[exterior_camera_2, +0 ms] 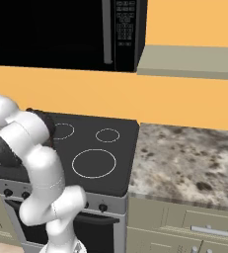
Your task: Pick up the sugar cube(s) and place them in the saucepan with hot chocolate.
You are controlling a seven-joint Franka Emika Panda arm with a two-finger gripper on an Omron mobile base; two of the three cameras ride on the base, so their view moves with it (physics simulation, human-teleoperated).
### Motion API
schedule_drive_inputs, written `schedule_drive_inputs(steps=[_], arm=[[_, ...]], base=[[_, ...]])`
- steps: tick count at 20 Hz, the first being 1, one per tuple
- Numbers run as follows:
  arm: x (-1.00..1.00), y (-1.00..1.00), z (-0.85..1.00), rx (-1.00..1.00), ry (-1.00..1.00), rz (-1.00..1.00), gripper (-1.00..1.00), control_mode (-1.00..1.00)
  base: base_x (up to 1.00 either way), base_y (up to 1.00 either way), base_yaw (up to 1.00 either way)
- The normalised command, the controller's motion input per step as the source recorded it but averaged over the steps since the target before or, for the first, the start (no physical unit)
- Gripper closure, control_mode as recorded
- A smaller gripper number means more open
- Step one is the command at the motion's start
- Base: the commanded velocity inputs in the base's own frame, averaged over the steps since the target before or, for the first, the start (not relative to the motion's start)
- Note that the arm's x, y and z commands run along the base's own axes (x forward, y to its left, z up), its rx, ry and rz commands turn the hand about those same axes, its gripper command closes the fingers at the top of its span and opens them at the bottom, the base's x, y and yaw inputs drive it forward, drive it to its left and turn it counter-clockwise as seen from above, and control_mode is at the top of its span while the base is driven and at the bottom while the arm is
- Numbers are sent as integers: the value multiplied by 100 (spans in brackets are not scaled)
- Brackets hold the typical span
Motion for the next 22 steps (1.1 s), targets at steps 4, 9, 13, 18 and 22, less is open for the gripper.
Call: schedule_drive_inputs(steps=[4, 9, 13, 18, 22], arm=[[39, -95, 0, 14, 2, 0, 100, -100], [49, -54, 3, 1, 21, 0, 100, -100], [58, -18, 10, 0, 41, 0, 100, -100], [36, 1, 5, 0, 28, 0, 100, -100], [8, 4, -7, -3, 5, 0, 100, -100]], base=[[0, 0, 0], [0, 0, 0], [0, 0, 0], [0, 0, 0], [0, 0, 0]])
